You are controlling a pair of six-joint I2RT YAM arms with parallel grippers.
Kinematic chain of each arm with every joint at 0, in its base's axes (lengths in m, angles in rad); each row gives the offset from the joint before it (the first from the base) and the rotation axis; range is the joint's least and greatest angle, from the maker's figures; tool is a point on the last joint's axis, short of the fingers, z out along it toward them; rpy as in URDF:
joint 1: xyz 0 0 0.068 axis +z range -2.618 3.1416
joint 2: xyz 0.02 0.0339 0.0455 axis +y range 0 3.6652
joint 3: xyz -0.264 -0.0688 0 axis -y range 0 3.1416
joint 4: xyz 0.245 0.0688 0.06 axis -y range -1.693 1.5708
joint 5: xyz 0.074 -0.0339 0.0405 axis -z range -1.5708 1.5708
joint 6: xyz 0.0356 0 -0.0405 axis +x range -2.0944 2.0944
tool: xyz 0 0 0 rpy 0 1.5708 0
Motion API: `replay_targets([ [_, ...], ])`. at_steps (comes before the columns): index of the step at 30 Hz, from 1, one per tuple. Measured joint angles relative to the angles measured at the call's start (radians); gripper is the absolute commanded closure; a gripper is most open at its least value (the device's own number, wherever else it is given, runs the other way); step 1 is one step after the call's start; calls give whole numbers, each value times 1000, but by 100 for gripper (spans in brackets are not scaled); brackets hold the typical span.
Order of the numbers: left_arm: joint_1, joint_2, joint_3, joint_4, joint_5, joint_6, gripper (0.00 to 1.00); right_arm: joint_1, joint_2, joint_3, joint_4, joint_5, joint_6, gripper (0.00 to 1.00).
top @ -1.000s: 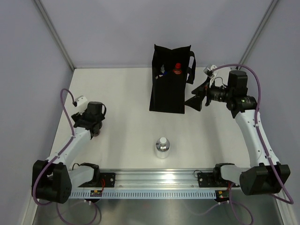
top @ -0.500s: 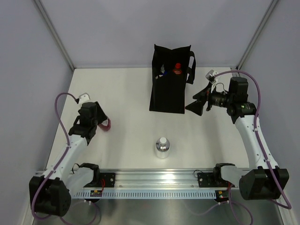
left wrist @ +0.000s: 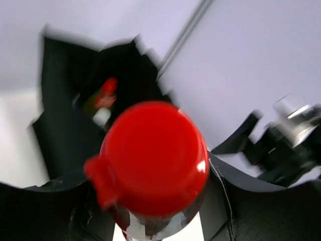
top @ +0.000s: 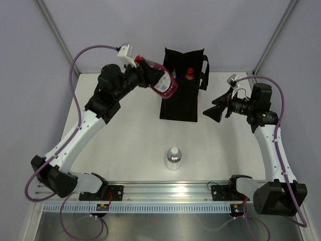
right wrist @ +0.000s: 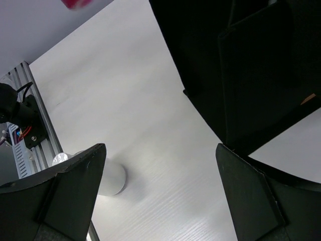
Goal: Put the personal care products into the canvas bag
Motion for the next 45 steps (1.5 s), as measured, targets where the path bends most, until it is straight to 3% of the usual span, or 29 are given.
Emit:
replay_targets([
  [7,-65,347,402,122,-6,5,100,-56,-27,-26,2,-1,3,0],
  [15,-61,747,729,130,-61,59,100,-106,-103,-76,35,-31,11,1],
  [26,-59,874,727,74,-73,130,98,-133,-116,-119,68,-75,17,0],
  [32,-59,872,679,81,-43,160,88,-137,-116,-125,68,-78,14,1],
  [34,-59,865,660,92,-16,166,80,-140,-116,-126,68,-78,11,1],
  [37,-56,838,606,118,30,166,49,-148,-114,-128,68,-78,9,1],
  [38,-55,833,591,125,43,165,33,-150,-113,-129,68,-78,8,1],
  [41,-52,828,563,146,88,159,1,-153,-106,-131,68,-78,2,1],
  [45,-47,828,563,145,122,153,1,-158,-98,-131,67,-79,-14,0],
])
